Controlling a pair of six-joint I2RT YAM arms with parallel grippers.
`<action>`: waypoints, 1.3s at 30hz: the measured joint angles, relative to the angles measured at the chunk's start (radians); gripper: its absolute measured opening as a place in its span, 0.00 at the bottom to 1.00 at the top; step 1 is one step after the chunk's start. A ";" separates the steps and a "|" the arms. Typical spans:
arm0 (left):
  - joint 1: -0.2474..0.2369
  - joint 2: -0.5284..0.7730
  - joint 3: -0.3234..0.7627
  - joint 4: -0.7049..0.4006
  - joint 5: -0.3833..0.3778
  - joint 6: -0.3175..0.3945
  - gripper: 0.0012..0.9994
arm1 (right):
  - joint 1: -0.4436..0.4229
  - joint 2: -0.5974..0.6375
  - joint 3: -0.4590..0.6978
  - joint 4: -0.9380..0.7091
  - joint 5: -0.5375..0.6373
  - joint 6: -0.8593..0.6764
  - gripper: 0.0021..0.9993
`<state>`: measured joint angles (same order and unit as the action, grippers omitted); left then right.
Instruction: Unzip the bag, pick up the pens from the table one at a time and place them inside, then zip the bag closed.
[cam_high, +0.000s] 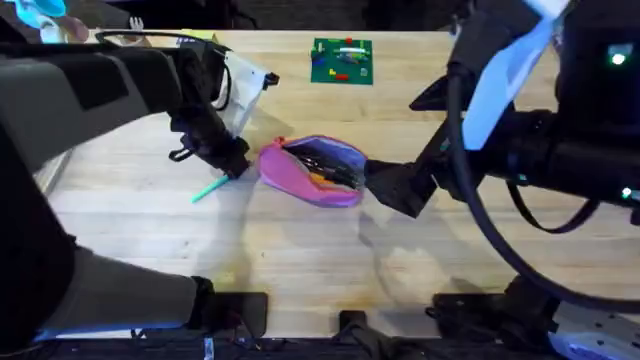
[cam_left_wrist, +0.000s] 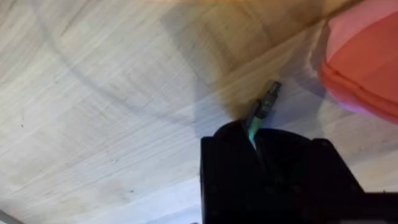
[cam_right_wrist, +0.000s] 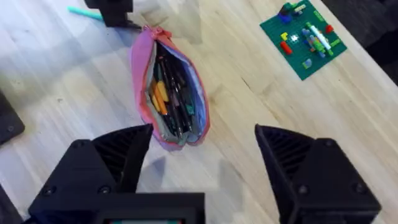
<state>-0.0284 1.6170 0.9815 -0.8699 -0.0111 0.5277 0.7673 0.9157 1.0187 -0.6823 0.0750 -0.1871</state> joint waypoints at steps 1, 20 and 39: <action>0.000 0.006 0.007 0.003 0.010 -0.003 0.04 | 0.000 0.000 0.000 0.000 0.000 0.000 1.00; -0.002 -0.052 0.210 -0.013 0.117 -0.012 0.04 | 0.000 0.000 0.000 0.000 0.000 0.000 1.00; -0.274 -0.184 0.306 -0.014 0.144 -0.004 0.04 | 0.000 -0.071 0.000 -0.005 0.000 0.000 1.00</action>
<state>-0.3024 1.4334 1.2877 -0.8842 0.1325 0.5236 0.7673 0.8452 1.0187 -0.6872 0.0750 -0.1871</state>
